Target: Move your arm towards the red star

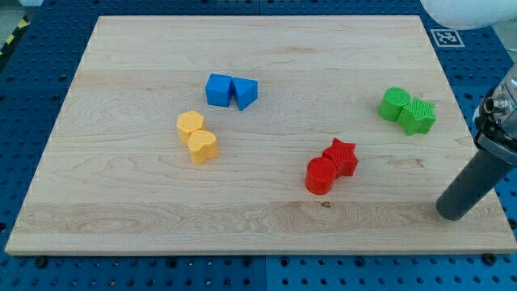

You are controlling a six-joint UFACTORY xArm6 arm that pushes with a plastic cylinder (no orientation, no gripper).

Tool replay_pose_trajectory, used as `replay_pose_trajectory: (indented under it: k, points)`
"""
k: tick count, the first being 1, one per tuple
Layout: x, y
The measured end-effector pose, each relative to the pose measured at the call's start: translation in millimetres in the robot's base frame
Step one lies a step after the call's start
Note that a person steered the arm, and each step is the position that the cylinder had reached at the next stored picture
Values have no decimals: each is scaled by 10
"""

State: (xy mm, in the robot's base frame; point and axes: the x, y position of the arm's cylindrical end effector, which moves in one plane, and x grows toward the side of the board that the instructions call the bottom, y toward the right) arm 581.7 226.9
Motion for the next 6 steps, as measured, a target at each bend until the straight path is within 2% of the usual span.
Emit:
replay_pose_trajectory:
  k: [1,3,6]
  points:
    - [-80,-5]
    - [-516,-466]
    - [-799,-932]
